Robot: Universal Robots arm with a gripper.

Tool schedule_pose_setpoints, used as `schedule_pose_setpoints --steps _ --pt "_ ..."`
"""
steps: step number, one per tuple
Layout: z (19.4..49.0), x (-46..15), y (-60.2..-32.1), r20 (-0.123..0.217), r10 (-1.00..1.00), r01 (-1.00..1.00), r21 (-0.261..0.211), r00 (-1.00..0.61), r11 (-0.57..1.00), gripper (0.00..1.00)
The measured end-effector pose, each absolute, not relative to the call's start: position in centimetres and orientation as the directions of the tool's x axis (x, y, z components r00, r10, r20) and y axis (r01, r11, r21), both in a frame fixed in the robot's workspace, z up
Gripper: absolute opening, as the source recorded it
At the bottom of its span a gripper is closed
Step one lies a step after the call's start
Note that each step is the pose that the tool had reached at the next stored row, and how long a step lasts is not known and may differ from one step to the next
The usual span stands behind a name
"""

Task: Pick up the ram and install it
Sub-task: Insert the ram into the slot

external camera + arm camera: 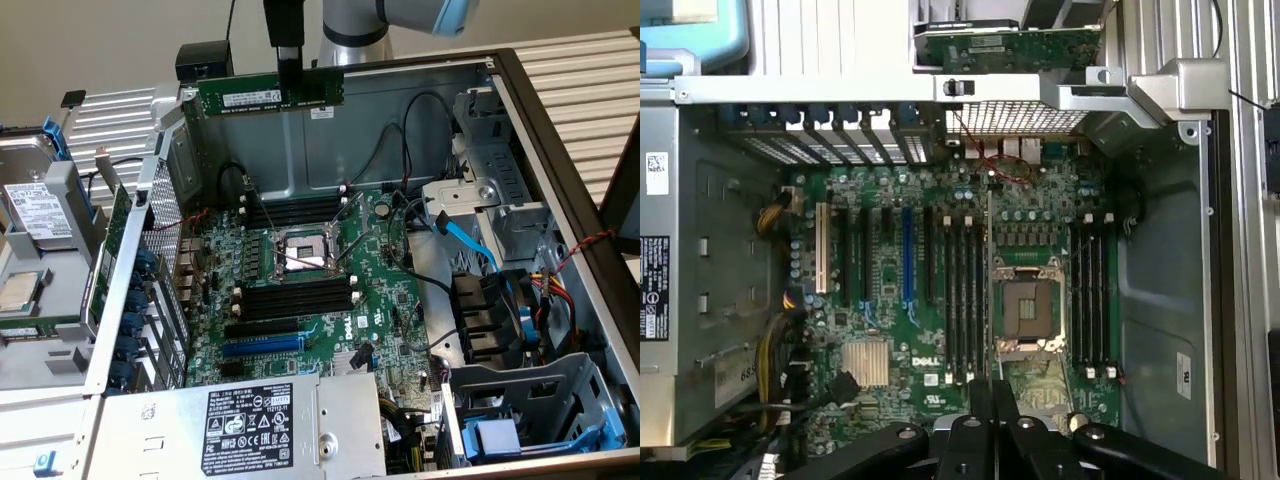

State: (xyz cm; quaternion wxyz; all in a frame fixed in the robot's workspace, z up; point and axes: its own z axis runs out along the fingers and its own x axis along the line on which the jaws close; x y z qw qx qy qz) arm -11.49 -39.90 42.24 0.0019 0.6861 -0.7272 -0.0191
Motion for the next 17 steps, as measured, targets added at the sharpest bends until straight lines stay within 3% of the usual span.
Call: schedule_pose_setpoints --steps 17 --pt "39.4 -11.5 -39.4 -0.025 -0.998 -0.998 0.027 -0.058 0.058 0.12"
